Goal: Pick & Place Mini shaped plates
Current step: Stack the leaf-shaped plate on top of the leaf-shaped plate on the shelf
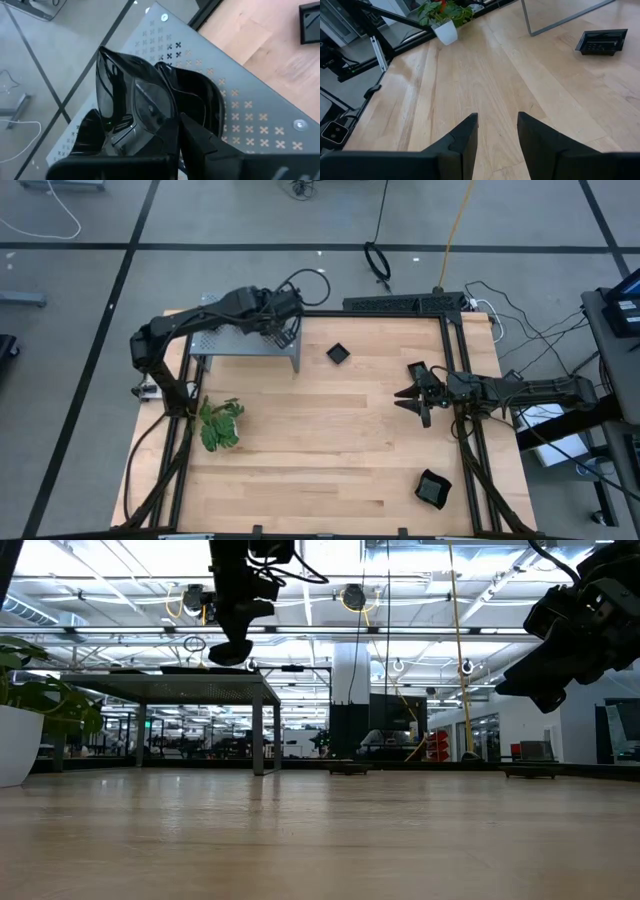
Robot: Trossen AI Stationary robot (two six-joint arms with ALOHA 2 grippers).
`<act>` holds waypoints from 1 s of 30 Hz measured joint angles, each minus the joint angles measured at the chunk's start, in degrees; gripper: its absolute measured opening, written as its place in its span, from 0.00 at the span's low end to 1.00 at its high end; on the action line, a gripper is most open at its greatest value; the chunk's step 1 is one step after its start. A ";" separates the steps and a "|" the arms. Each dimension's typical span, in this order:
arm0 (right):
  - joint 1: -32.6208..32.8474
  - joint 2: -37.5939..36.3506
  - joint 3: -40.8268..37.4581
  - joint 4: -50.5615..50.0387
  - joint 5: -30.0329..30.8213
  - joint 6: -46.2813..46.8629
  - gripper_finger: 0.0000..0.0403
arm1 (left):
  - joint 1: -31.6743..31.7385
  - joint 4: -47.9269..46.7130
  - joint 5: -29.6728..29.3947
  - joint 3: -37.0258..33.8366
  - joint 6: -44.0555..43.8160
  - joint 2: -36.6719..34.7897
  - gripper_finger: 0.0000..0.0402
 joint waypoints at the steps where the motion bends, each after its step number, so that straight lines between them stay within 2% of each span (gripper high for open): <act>1: -0.02 0.02 0.00 0.00 0.00 0.00 0.31 | 0.05 0.13 -0.02 0.00 0.51 0.00 0.04; 8: 0.00 0.00 0.00 0.00 0.02 0.00 0.31 | 0.05 0.49 1.03 0.00 0.83 0.00 0.01; 15: 0.00 0.00 0.00 0.00 0.00 0.00 0.31 | 0.06 0.51 2.88 0.00 0.97 0.00 0.05; 21: -0.01 0.00 0.00 0.00 0.02 0.00 0.31 | 0.17 0.51 2.89 0.00 0.97 0.05 0.01; 26: 0.00 0.00 0.00 0.00 0.02 0.00 0.31 | 0.19 -0.05 3.02 0.00 0.97 1.70 0.05; 30: -0.01 0.00 0.00 -0.01 0.02 0.00 0.31 | 0.19 -0.35 3.21 0.00 2.85 4.19 0.02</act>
